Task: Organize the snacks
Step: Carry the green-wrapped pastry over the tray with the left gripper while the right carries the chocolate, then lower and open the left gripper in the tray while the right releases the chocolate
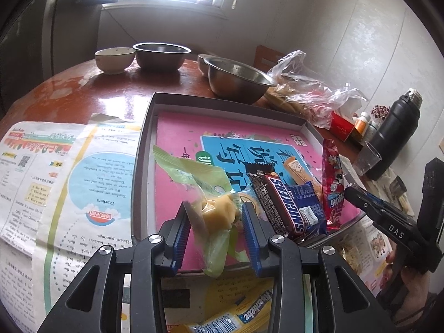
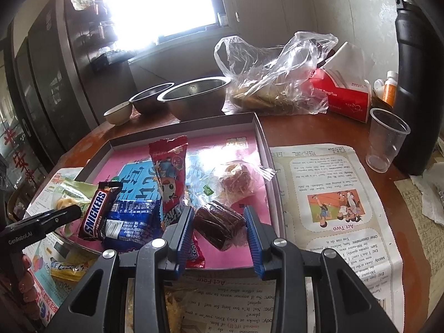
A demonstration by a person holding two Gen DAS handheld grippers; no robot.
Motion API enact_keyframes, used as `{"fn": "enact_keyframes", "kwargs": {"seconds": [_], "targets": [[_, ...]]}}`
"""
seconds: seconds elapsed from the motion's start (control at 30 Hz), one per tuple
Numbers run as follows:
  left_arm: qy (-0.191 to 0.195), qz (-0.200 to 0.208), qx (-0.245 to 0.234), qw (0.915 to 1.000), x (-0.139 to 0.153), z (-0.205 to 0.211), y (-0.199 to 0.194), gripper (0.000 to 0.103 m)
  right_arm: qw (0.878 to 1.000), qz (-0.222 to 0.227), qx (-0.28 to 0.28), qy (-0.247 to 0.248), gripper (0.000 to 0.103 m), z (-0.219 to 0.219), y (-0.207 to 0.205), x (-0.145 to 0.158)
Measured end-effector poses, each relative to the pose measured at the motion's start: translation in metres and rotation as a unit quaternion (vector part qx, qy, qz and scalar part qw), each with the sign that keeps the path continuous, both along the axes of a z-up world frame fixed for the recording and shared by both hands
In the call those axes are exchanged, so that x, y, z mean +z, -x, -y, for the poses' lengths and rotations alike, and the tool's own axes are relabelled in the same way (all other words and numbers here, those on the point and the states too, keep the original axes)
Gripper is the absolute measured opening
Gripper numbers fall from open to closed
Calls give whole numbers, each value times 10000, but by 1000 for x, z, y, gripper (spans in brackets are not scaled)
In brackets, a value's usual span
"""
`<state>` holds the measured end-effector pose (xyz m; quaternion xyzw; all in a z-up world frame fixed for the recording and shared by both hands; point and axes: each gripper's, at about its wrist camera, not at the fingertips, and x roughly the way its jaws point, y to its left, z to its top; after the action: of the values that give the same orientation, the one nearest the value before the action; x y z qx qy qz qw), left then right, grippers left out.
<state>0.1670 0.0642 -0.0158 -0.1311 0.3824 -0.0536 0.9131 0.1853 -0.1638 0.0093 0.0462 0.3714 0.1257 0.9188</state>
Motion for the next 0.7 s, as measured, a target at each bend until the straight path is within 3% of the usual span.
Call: {"fn": "enact_keyframes", "kwargs": {"seconds": [0.7], "targets": [[54,112,-75,9999,0,-4,0,38,9999,-162,-28,9,37,-1,-4,-2]]}}
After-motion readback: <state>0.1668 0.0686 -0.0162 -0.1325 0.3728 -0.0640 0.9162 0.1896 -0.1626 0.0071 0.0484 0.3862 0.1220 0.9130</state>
